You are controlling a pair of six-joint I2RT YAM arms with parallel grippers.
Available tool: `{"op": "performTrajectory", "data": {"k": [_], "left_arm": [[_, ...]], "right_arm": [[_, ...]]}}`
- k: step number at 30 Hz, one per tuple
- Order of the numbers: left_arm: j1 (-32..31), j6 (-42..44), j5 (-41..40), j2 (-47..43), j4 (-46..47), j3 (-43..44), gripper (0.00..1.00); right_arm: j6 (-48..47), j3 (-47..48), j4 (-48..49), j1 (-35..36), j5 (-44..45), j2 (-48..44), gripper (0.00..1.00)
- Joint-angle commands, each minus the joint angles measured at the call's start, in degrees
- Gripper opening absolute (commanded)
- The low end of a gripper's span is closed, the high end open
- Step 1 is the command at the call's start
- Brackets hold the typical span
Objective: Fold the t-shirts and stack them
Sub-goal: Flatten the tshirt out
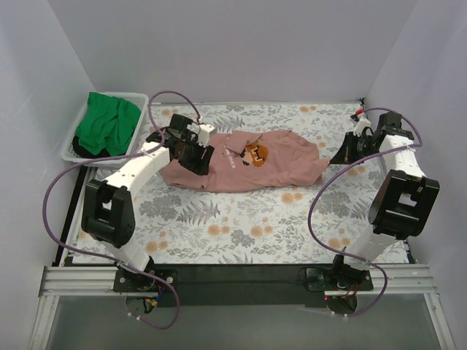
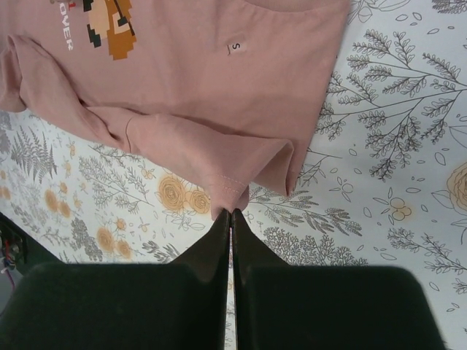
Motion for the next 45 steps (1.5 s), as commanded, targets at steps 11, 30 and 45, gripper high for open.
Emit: {"op": "performTrajectory", "data": {"k": [11,30,45], "left_arm": [[-5.68,-6.03,-8.88,9.02,1.75,-0.24,0.43],[0.54,-2.77,-16.35,-0.92,-2.38,13.07,0.00],[3.37,-1.81,-26.02,-24.27,12.02,23.14,0.00]], "right_arm": [[-0.71,-1.81,1.28,-0.03,-0.48,-2.98,0.01],[3.24,10.20,0.66,-2.84,-3.19,-5.01,0.01],[11.85,43.77,2.50,-17.24,-22.09,-15.72,0.01]]}}
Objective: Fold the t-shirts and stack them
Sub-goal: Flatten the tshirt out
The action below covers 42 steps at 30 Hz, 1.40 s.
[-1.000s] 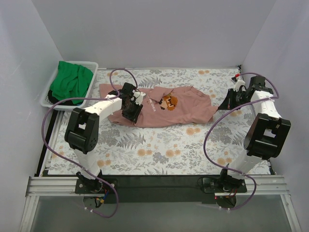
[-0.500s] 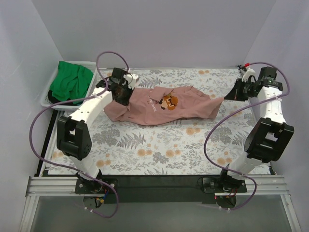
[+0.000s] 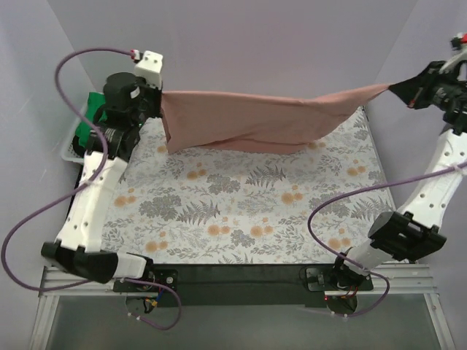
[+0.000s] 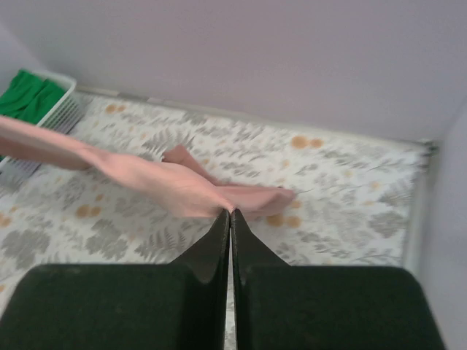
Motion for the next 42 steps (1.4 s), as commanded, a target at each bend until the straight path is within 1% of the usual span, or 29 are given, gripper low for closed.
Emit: {"op": "performTrajectory", "data": {"k": [1,3,4,5,6,7,8,9,10,13,15,17,20,23,25,26,27,29,30,31,33,34,35,36,38,39,40,41,42], "left_arm": [[0.66,1.45,-4.36,-12.74,9.33,2.35,0.00],[0.66,2.85,-5.33,-19.40,12.42,1.29,0.00],[0.66,3.12,-5.59,-21.10,14.35,1.38,0.00],[0.74,3.47,-5.94,-22.59,14.72,1.81,0.00],[0.74,3.73,-5.86,-25.05,14.81,3.47,0.00],[1.09,3.91,-5.69,-25.94,15.24,4.10,0.00],[1.27,4.09,-5.51,-26.99,15.51,4.63,0.00],[1.53,4.35,-4.64,-28.40,15.51,5.59,0.00],[1.80,4.79,-4.19,-29.02,15.16,6.03,0.00],[2.41,4.70,-3.66,-30.34,14.46,7.26,0.00],[2.59,4.71,-4.62,-30.52,14.37,7.88,0.00],[2.68,4.88,-5.16,-30.52,14.54,7.97,0.00],[2.94,4.53,-5.77,-30.96,14.72,5.87,0.00],[2.94,4.27,-6.65,-31.57,15.16,1.75,0.00],[2.94,3.39,-5.52,-31.92,14.81,-0.98,0.00],[2.94,2.86,-4.73,-32.54,14.63,-4.30,0.00],[2.94,1.90,-3.59,-32.72,14.28,-5.99,0.00],[2.94,0.49,-1.65,-32.54,12.53,-9.59,0.00],[2.94,-0.38,-1.21,-32.19,12.26,-13.17,0.00],[2.94,-1.35,-0.59,-31.93,12.26,-15.30,0.00],[2.94,-2.15,0.99,-31.40,13.83,-20.73,0.00],[2.94,-2.67,1.69,-30.09,15.23,-22.07,0.00],[2.94,-3.03,2.13,-29.12,15.94,-23.22,0.00],[2.94,-3.47,2.31,-27.72,16.65,-25.32,0.00],[2.94,-4.61,2.49,-23.07,18.14,-26.65,0.00],[2.94,-4.53,3.01,-21.31,18.76,-27.18,0.00],[2.94,-4.35,2.84,-19.73,20.59,-28.49,0.00],[2.94,-4.09,2.23,-15.62,21.74,-29.20,0.00],[2.94,-3.74,1.27,-13.58,24.27,-29.64,0.00]], "right_arm": [[2.43,8.53,3.69,-9.79,-5.81,-11.10,0.01],[2.43,8.90,6.92,-13.33,-4.77,-15.25,0.01],[2.43,7.68,9.29,-15.08,-3.10,-20.66,0.01],[2.43,6.01,11.49,-15.19,2.31,-23.85,0.01],[2.43,3.47,14.30,-15.10,4.97,-27.01,0.01],[4.26,-1.16,22.16,-15.19,8.74,-32.87,0.01],[5.32,-2.86,24.67,-15.10,10.60,-34.93,0.01],[6.38,-3.49,27.22,-15.10,11.93,-36.43,0.01],[6.91,-1.49,28.12,-15.10,14.73,-36.88,0.01],[9.02,4.21,28.12,-14.31,19.13,-34.53,0.01],[9.46,6.34,28.47,-13.52,20.02,-33.47,0.01],[9.99,7.49,29.87,-13.52,19.94,-32.58,0.01],[10.87,5.57,32.78,-13.52,19.85,-32.93,0.01],[12.01,3.63,34.71,-13.52,16.26,-33.28,0.01],[13.50,-2.33,37.34,-13.52,11.62,-34.94,0.01],[13.68,-4.53,38.05,-13.52,10.11,-35.48,0.01],[13.77,-9.07,39.01,-13.52,8.70,-35.92,0.01],[14.30,-12.97,39.11,-13.61,5.62,-36.62,0.01],[14.47,-14.81,39.11,-13.52,4.40,-36.62,0.01],[14.56,-18.84,39.20,-13.52,2.29,-36.45,0.01],[15.09,-23.07,39.72,-13.52,0.70,-35.75,0.01],[15.18,-26.84,39.81,-13.34,0.26,-34.35,0.01],[15.00,-28.18,39.64,-12.73,0.25,-33.47,0.01],[12.48,-28.80,38.25,-9.51,0.77,-32.24,0.01],[6.68,-29.16,30.81,-2.13,8.92,-28.20,0.01],[0.91,-30.03,29.72,6.09,12.26,-27.06,0.01],[-0.89,-31.52,29.79,9.74,19.08,-24.87,0.01],[-2.21,-34.40,30.32,12.73,21.93,-23.37,0.01],[-3.44,-35.13,32.06,16.33,24.14,-21.44,0.01]]}}
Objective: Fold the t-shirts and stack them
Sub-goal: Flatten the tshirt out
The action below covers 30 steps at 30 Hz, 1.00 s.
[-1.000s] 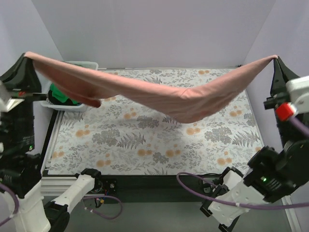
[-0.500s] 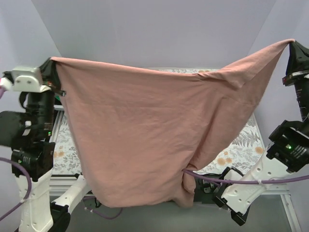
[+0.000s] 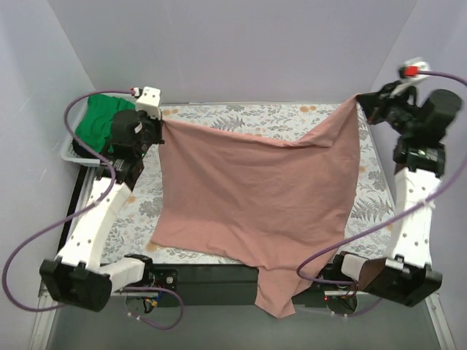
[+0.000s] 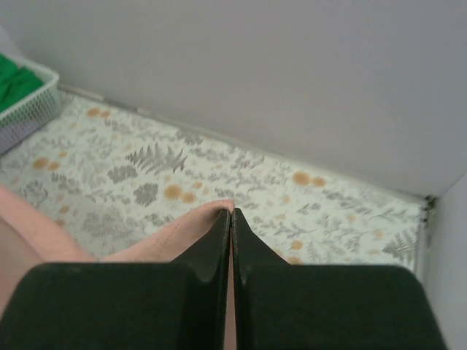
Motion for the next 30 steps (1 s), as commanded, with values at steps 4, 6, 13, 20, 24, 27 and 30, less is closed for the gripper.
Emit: {"op": "performTrajectory", "data": {"k": [4,6,13,20,24,27,30], "left_arm": [[1.50,1.06,-3.44,16.89,11.55,-1.21,0.00],[1.94,0.97,-2.99,23.11,13.05,1.16,0.00],[3.87,2.03,-2.90,42.29,15.87,13.10,0.00],[6.86,0.98,-4.31,61.45,11.93,30.05,0.07],[9.32,-2.97,-3.96,71.22,-1.49,46.84,0.54],[10.73,-4.39,0.52,70.01,-5.74,50.38,0.80],[11.08,-4.47,4.90,62.81,-7.15,45.13,0.81]], "right_arm": [[-7.17,1.29,1.49,10.16,15.85,19.68,0.01],[-7.34,6.97,1.93,11.21,16.55,24.81,0.01],[-9.97,23.25,0.00,15.00,21.47,45.80,0.01],[-10.24,38.35,-1.05,17.72,27.88,62.17,0.07],[-14.63,38.92,-0.09,20.01,33.60,64.13,0.68],[-15.07,37.25,-2.79,19.92,33.78,60.89,0.78],[-16.47,36.55,-9.12,19.83,30.54,56.15,0.79]]}}
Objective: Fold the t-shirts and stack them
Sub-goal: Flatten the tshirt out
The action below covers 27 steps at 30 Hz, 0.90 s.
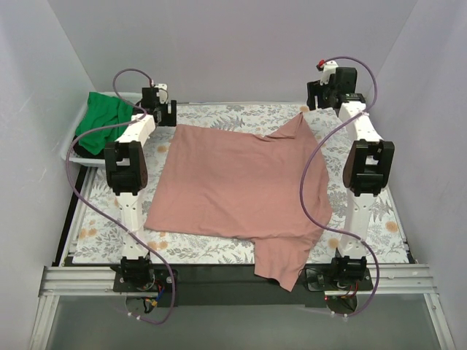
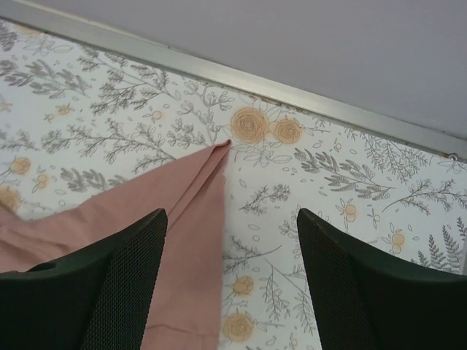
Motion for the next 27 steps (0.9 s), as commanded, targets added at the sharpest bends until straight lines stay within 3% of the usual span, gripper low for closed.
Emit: {"op": "performTrajectory", "data": {"k": [1,4,7,10,13,16,19,27], "left_arm": [[0.46,-1.37,6.11,-13.63,-5.15,-3.90,0.81],[0.55,-0.67,13.85,-22.86,-8.04,-14.54,0.77],[0.64,0.30,20.88,-30.87,-10.16,-25.96,0.70],[0.55,0.21,24.32,-35.52,-11.91,-34.67,0.65],[0.55,0.30,26.69,-37.82,-11.83,-40.38,0.62],[0.55,0.03,29.05,-37.65,-11.47,-41.99,0.61],[0.46,-1.37,30.82,-36.25,-12.35,-41.29,0.59],[-0.59,-2.16,30.12,-32.91,-13.06,-41.11,0.60]], "right_arm": [[-3.30,-0.69,-8.07,-0.27,-4.31,-10.08,0.79],[-7.25,-6.93,-18.61,-0.10,-9.86,-16.23,0.79],[-11.20,-15.42,-26.89,-0.10,-11.29,-20.89,0.69],[-13.41,-26.14,-29.20,-0.10,-10.77,-24.93,0.60],[-13.85,-30.93,-29.21,-0.10,-9.89,-26.61,0.53],[-11.06,-28.14,-28.86,-0.10,-11.46,-23.90,0.43],[-5.53,-19.45,-28.86,-0.10,-14.71,-17.93,0.37],[8.20,4.71,-26.93,-0.10,-17.44,1.75,0.43]]}}
